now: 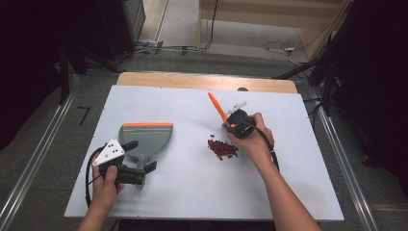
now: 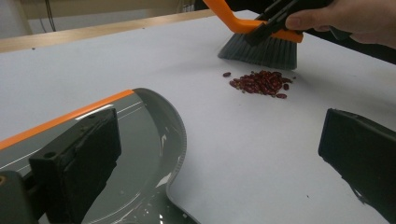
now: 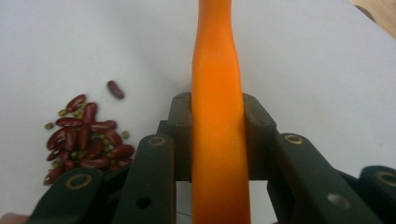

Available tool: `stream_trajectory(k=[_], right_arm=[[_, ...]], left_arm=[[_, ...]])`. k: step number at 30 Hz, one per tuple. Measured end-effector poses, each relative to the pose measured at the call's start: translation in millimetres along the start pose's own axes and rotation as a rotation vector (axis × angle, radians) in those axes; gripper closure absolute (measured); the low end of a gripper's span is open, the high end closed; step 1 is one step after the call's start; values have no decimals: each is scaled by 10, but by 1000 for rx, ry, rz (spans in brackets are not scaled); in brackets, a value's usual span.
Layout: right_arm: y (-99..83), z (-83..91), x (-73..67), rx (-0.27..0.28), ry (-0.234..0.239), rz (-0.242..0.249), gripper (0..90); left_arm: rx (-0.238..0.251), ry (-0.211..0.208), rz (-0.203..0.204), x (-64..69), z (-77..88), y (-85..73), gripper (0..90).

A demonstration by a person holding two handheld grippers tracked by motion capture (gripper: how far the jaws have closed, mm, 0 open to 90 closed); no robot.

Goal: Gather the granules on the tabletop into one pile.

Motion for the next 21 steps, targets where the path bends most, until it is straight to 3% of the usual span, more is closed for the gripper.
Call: stream_trajectory(k=[2, 4, 6, 11, 12, 16, 18, 21], right_arm=[[2, 16, -68, -2, 12, 12, 687], [-1, 47, -99, 16, 73, 3, 687], [-1, 85, -127, 21, 94, 6, 687], [51, 169, -84, 63, 135, 42, 687], [69, 166, -70, 75, 135, 85, 687], [103, 62, -95, 104, 89, 342, 686], [100, -20, -120, 99, 118, 401, 686], [82, -58, -152, 104, 169, 428, 687]], left_arm=[[0, 0, 1, 0, 0, 0, 0], [-2, 1, -1, 1, 4, 2, 0], [-3, 1, -2, 1, 7, 4, 0], [-1, -2, -1, 11, 0, 4, 0], [0, -2, -1, 14, -4, 3, 0], [-2, -1, -3, 14, -9, 2, 0], [-2, 0, -3, 11, -6, 2, 0], [-4, 1, -1, 4, 1, -2, 0]])
Point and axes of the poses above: each handheld gripper's, and its own axes: z roughly backward along the jaws, y roughly out of its top, x roughly to its right, the point moved 2 cm from there along -z, roughly forward along the jaws, and after that the axes turned 8 degrees about y, right-handed, at the moved point
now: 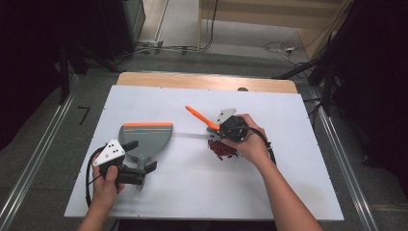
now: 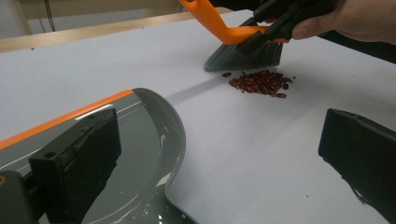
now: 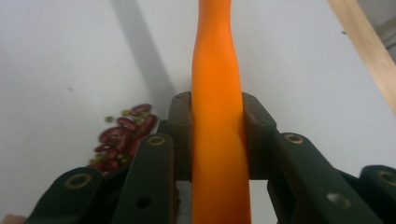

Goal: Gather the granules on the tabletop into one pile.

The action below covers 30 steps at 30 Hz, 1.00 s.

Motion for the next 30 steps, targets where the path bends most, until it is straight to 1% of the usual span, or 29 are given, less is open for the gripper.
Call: stream_trajectory(k=[1, 4, 7, 8, 10, 12, 14, 15, 16, 17, 18, 19, 20, 21, 22, 23, 24, 26, 27, 28, 30], right_arm=[[2, 14, -12, -6, 6, -2, 687], [-6, 66, -54, -4, 48, 16, 687], [-30, 143, -83, 10, 65, 19, 687], [-41, 173, -75, 17, 67, 17, 686], [-68, 234, -54, 34, 41, -21, 686], [-114, 279, -25, 25, -2, -81, 685], [-183, 294, -15, -3, -44, -189, 686], [-215, 290, -11, -15, -62, -220, 686], [-266, 273, -6, -29, -95, -268, 685], [-312, 263, 1, -39, -117, -293, 685], [-349, 249, -3, -41, -127, -319, 686], [-373, 250, -15, -8, -139, -358, 686], [-387, 253, -23, 16, -134, -399, 686], [-387, 252, -39, 24, -122, -430, 686], [-379, 247, -62, 28, -126, -438, 686], [-367, 240, -80, 25, -132, -425, 686], [-350, 233, -99, 23, -132, -423, 686], [-315, 226, -128, 28, -119, -424, 686], [-301, 226, -129, 40, -107, -413, 686], [-286, 231, -139, 45, -104, -418, 686], [-262, 254, -145, 55, -114, -413, 686]], left_arm=[[3, -1, 3, -3, -1, -2, 0], [4, -1, 5, -11, 3, -2, 0], [3, -1, 2, -13, 7, 0, 0], [4, -1, 2, -10, 7, 1, 0], [3, 0, 0, -3, 8, 5, 0], [3, 0, -3, 2, 8, 8, 0], [4, -2, -1, 5, 3, 6, 0], [3, -3, -2, 6, 1, 4, 0], [2, -2, -2, 7, -2, 2, 0], [2, -2, -4, 7, -5, 1, 0], [0, -2, -5, 7, -7, -1, 0], [-1, -1, -6, 8, -9, -3, 0], [-1, -1, -5, 9, -12, -5, 0], [-2, -1, -7, 8, -16, -6, 0], [-2, 0, -6, 10, -20, -7, 0], [-5, 3, -8, 11, -23, -8, 0], [-5, 3, -8, 13, -25, -8, 0], [-6, 3, -11, 16, -25, -7, 0], [-6, 4, -11, 16, -24, -8, 0], [-6, 4, -11, 15, -22, -8, 0], [-4, 6, -9, 11, -19, -8, 0]])
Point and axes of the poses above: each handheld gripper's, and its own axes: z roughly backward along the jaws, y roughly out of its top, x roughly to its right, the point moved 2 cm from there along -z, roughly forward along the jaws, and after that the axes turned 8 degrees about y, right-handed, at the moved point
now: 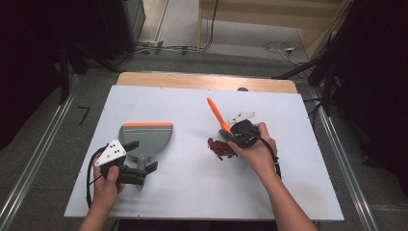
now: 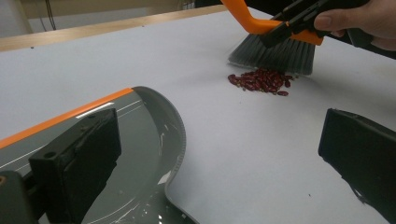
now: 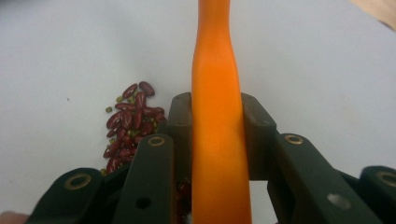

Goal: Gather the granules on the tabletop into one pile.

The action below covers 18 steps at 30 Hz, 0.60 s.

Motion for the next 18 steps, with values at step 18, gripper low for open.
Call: stream_trajectory(k=[18], right_arm=[[-46, 0, 3, -3, -33, -120, 686]], left_arm=[[-4, 2, 1, 1, -7, -6, 0]])
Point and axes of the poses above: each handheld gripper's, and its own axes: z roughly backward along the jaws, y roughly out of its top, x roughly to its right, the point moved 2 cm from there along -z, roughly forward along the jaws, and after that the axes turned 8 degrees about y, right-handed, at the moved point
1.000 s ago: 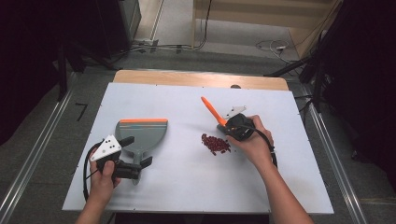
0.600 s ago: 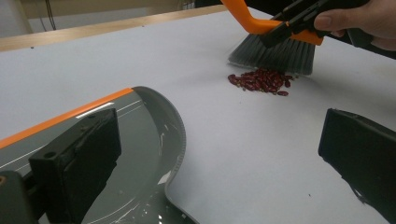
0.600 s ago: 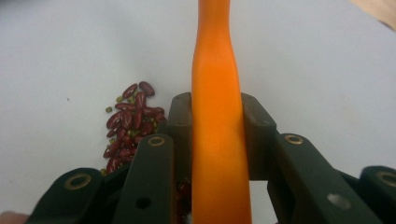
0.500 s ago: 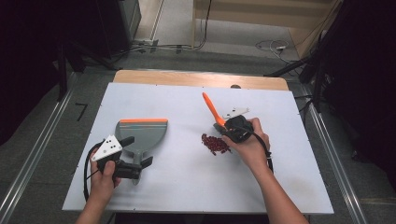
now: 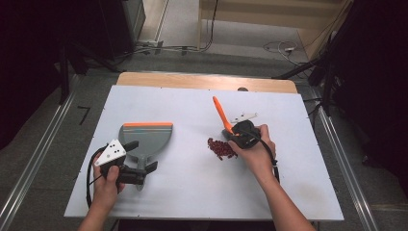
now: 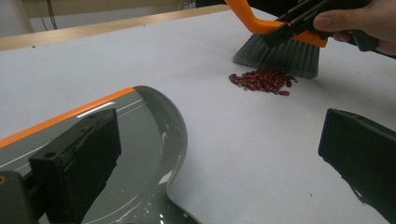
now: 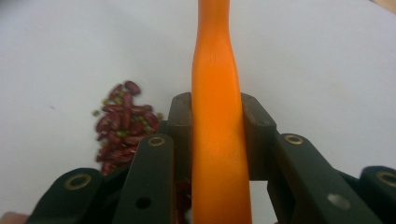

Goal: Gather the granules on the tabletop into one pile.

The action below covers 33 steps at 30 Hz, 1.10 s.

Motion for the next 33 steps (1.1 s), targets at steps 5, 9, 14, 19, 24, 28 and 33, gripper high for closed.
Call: stream_trajectory(k=[5, 9, 14, 19, 24, 28, 33], right_arm=[[37, 110, 44, 41, 11, -16, 686], [29, 223, 53, 67, 38, 7, 686], [-14, 359, -8, 88, 138, 83, 685], [-66, 405, -211, 60, 306, 249, 685], [-159, 247, -392, 11, 451, 337, 685], [-187, 89, -424, -28, 482, 377, 685], [-119, 40, -295, -18, 429, 374, 686]], left_arm=[[1, 4, 1, -15, 13, 0, 0], [5, 2, 4, -19, 15, 0, 0], [4, 1, -1, -14, 16, 2, 0], [6, -3, 5, 1, 7, 9, 0], [3, -4, 4, 10, 3, 7, 0], [7, -6, 7, 6, 6, 2, 0], [5, -4, 6, -9, 13, 4, 0]])
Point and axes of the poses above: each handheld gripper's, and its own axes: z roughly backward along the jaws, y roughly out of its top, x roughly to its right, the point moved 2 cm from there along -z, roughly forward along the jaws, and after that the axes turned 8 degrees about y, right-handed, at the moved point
